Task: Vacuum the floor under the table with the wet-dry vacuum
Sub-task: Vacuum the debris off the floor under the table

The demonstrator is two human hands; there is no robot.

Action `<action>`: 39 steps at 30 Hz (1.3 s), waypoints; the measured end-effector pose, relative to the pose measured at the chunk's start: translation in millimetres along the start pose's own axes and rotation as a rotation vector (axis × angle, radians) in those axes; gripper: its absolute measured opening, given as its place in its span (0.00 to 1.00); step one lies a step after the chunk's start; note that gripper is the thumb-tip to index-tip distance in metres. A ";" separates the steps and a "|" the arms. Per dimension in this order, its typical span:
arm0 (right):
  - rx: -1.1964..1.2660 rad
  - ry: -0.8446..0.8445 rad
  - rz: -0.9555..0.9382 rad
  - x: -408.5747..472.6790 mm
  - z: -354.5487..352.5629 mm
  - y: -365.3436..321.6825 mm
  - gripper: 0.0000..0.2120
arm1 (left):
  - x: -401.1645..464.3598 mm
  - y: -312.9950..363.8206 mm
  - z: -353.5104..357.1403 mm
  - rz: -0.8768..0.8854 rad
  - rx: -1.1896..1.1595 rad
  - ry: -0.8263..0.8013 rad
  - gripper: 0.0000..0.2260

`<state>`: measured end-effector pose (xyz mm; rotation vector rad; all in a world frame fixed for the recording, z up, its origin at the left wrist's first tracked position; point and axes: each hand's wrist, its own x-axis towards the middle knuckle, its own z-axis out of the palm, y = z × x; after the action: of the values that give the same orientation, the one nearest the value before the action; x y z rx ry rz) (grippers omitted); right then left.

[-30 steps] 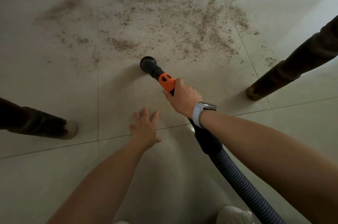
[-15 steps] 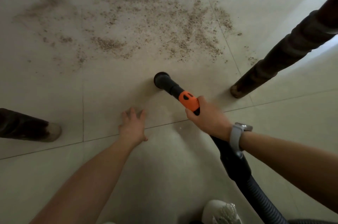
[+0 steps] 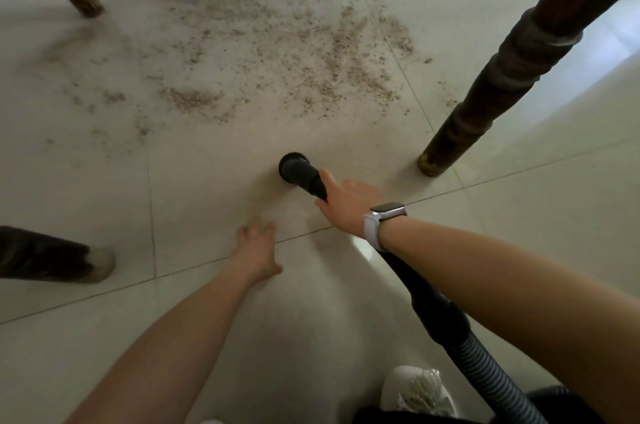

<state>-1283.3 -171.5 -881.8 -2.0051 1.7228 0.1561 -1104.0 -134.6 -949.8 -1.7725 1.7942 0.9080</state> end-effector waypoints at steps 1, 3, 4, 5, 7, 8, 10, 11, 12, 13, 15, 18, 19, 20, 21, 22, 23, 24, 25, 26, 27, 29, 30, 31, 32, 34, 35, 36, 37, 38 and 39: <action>-0.008 -0.001 -0.008 -3.7 1.2 2.4 0.19 | -0.3 -0.1 2.4 0.006 0.003 -0.002 0.41; 0.004 -0.007 0.024 -13.5 2.5 15.0 0.17 | 0.7 -1.2 8.0 0.023 0.011 0.003 0.41; 0.013 -0.007 0.069 -18.4 1.0 25.0 0.16 | 1.8 -1.8 10.2 0.032 0.023 0.010 0.42; 0.014 0.002 0.129 -21.9 -1.1 38.0 0.15 | 3.2 -2.1 11.8 0.036 0.038 0.014 0.42; 0.027 0.043 0.280 -27.7 -9.6 67.4 0.11 | 5.3 -1.1 12.1 0.032 0.065 0.021 0.42; 0.051 0.059 0.353 -29.9 -15.2 81.2 0.11 | 5.9 0.6 10.9 0.027 0.068 0.022 0.42; 0.074 0.062 0.446 -32.5 -24.8 101.1 0.12 | 6.5 5.8 7.5 0.024 0.060 0.029 0.41; 0.063 0.060 0.467 -32.7 -27.4 105.6 0.13 | 7.2 8.7 5.7 0.028 0.058 0.032 0.41; 0.055 0.059 0.481 -33.0 -27.7 105.9 0.14 | 7.8 11.6 4.4 0.032 0.057 0.031 0.41; 0.059 0.060 0.490 -33.7 -26.3 103.0 0.14 | 9.0 14.1 4.1 0.035 0.055 0.028 0.41; 0.123 0.041 0.469 -34.4 -18.5 92.7 0.13 | 10.4 19.5 3.7 0.031 0.047 0.022 0.42; 0.271 -0.118 0.375 -35.0 -11.5 77.2 0.13 | 12.3 24.5 2.5 0.032 0.055 0.025 0.42; 0.293 -0.149 0.366 -33.0 -12.8 76.7 0.13 | 12.4 24.5 1.9 0.036 0.061 0.028 0.42; 0.297 -0.142 0.372 -29.5 -16.0 79.2 0.13 | 12.4 23.5 1.5 0.040 0.071 0.029 0.42; 0.280 -0.106 0.391 -24.5 -20.8 83.7 0.14 | 12.6 21.7 1.5 0.046 0.088 0.032 0.42; 0.251 -0.061 0.418 -19.5 -27.5 89.2 0.14 | 12.8 19.4 1.8 0.050 0.107 0.035 0.42; 0.212 -0.022 0.449 -14.9 -35.4 94.2 0.14 | 12.8 16.8 2.7 0.052 0.122 0.038 0.43; 0.178 0.014 0.479 -10.4 -41.1 98.5 0.15 | 12.9 14.6 3.4 0.054 0.131 0.041 0.43; 0.156 0.050 0.503 -7.2 -44.9 101.0 0.16 | 13.2 12.9 3.9 0.055 0.132 0.043 0.44; 0.145 0.082 0.517 -5.6 -46.1 101.2 0.16 | 13.6 12.4 3.9 0.055 0.128 0.043 0.44; 0.133 0.106 0.519 -5.8 -44.8 99.0 0.17 | 14.0 12.5 3.0 0.052 0.126 0.039 0.44; 0.068 0.130 0.474 -14.7 -35.7 90.4 0.20 | 14.5 14.1 0.3 0.044 0.127 0.025 0.45; 0.039 0.129 0.434 -22.5 -29.5 86.0 0.23 | 14.8 15.1 -1.1 0.043 0.128 0.020 0.45; 0.038 0.127 0.402 -31.9 -23.6 82.2 0.27 | 14.8 15.9 -2.3 0.044 0.129 0.016 0.45; 0.064 0.122 0.393 -41.0 -18.5 79.5 0.31 | 15.2 16.5 -3.2 0.048 0.131 0.014 0.45; 0.139 0.094 0.429 -55.1 -8.8 77.3 0.33 | 15.8 17.0 -4.0 0.050 0.136 0.007 0.45; 0.170 0.069 0.450 -58.5 -5.5 77.1 0.33 | 15.9 16.9 -4.1 0.048 0.139 0.005 0.45; 0.206 0.051 0.456 -58.1 -4.2 76.9 0.33 | 16.1 17.0 -4.0 0.046 0.140 0.005 0.45; 0.257 0.052 0.443 -54.1 -6.0 77.3 0.32 | 16.4 17.0 -3.7 0.045 0.140 0.007 0.45; 0.322 0.078 0.417 -47.0 -10.0 79.0 0.31 | 16.8 17.2 -3.2 0.047 0.137 0.008 0.45; 0.389 0.117 0.388 -37.8 -16.6 81.8 0.31 | 17.0 17.3 -2.8 0.048 0.133 0.008 0.45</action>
<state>-1372.5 -151.7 -875.9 -1.4159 2.0206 -0.1618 -1121.9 -149.1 -957.8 -1.6593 1.8645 0.7809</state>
